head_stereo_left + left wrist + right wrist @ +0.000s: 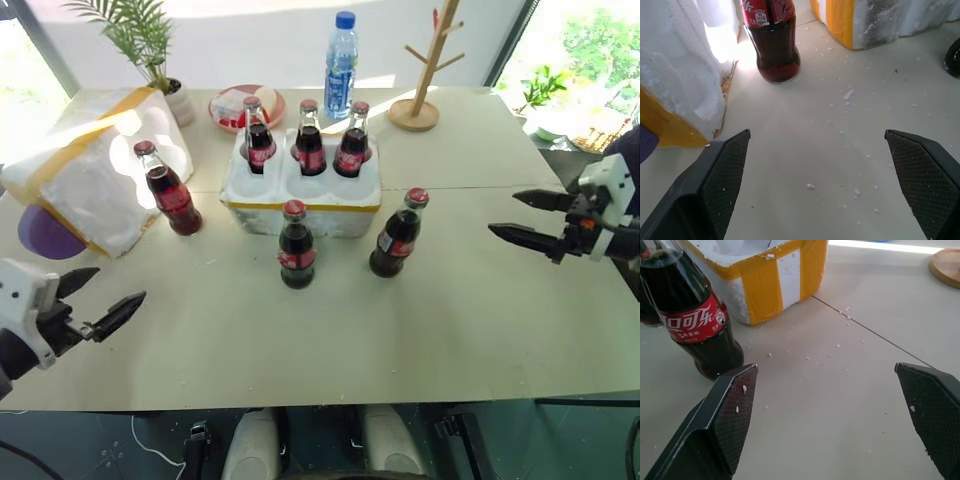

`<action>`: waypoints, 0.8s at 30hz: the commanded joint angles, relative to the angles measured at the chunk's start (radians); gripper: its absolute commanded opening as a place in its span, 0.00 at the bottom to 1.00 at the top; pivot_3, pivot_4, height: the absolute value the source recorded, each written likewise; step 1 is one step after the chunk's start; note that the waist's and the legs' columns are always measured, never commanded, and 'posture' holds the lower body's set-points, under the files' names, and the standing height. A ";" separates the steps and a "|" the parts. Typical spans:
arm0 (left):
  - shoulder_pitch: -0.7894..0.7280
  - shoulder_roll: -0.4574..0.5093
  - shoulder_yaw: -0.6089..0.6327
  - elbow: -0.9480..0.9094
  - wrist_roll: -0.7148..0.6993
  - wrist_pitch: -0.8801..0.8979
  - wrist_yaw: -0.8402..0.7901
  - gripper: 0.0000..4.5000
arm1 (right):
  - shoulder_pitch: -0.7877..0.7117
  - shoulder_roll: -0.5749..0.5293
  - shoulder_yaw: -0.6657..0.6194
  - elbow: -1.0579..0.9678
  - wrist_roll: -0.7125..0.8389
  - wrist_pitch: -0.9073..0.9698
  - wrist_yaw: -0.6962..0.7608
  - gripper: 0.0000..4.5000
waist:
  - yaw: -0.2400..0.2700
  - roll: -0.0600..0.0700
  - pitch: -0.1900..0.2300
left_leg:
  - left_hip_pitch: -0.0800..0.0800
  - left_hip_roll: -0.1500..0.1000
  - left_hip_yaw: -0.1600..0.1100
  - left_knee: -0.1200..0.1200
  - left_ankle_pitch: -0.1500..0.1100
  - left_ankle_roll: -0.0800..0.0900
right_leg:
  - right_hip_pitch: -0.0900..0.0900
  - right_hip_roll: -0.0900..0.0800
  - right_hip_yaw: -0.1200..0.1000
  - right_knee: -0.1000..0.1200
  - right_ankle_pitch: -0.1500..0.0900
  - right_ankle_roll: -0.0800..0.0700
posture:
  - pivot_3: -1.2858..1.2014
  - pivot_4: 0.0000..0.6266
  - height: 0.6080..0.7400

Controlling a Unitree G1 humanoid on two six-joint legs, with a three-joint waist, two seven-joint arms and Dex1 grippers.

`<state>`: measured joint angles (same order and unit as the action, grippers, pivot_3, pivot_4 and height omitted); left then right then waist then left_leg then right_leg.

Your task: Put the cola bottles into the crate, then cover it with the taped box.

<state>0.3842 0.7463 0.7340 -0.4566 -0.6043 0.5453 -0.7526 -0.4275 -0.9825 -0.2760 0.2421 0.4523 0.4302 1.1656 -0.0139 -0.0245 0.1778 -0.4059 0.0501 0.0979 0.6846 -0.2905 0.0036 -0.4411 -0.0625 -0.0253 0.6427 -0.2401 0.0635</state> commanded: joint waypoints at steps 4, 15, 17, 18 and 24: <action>0.033 -0.025 0.032 -0.057 -0.012 0.006 0.025 1.00 | -0.033 0.009 0.008 -0.020 0.007 -0.012 0.005 1.00 | 0.001 0.000 0.000 | 0.000 0.000 0.000 0.000 0.000 0.000 | 0.000 0.000 0.000 0.000 0.000 0.000 | 0.52 0.24 1.00; -0.060 -0.053 -0.016 -0.053 -0.045 0.031 0.105 1.00 | -0.026 -0.009 -0.004 -0.073 0.047 0.055 0.019 1.00 | 0.002 0.000 0.000 | 0.000 0.000 0.000 0.000 0.000 0.000 | 0.000 0.000 0.000 0.000 0.000 0.000 | 0.52 0.24 1.00; -0.118 -0.066 -0.049 -0.042 -0.014 0.020 0.158 1.00 | -0.051 -0.023 -0.018 -0.092 0.065 0.082 0.016 1.00 | 0.003 0.000 0.000 | 0.000 0.000 0.000 0.000 0.000 0.000 | 0.000 0.000 0.000 0.000 0.000 0.000 | 0.52 0.24 1.00; -0.151 -0.073 -0.064 -0.036 -0.005 0.020 0.188 1.00 | -0.066 -0.032 -0.028 -0.105 0.084 0.108 0.018 1.00 | 0.003 0.000 0.000 | 0.000 -0.001 0.000 0.000 0.000 0.000 | 0.001 0.000 0.000 0.000 0.000 0.000 | 0.52 0.24 1.00; -0.360 -0.094 -0.167 0.046 0.063 0.016 0.318 1.00 | -0.175 -0.121 -0.064 -0.208 0.270 0.312 0.116 1.00 | 0.003 0.001 0.000 | 0.000 0.000 -0.001 0.000 0.000 0.000 | 0.000 0.000 0.000 0.002 0.002 0.003 | 0.52 0.24 1.00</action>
<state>0.0540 0.6480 0.5803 -0.4261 -0.5678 0.5800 -0.4650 -0.5648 -1.0725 -0.2975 0.0827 0.6554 0.6968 1.2521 -0.0106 -0.0238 0.1782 -0.4058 0.0496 0.0967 0.6847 -0.2904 0.0034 -0.4408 -0.0620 -0.0254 0.6444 -0.2383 0.0666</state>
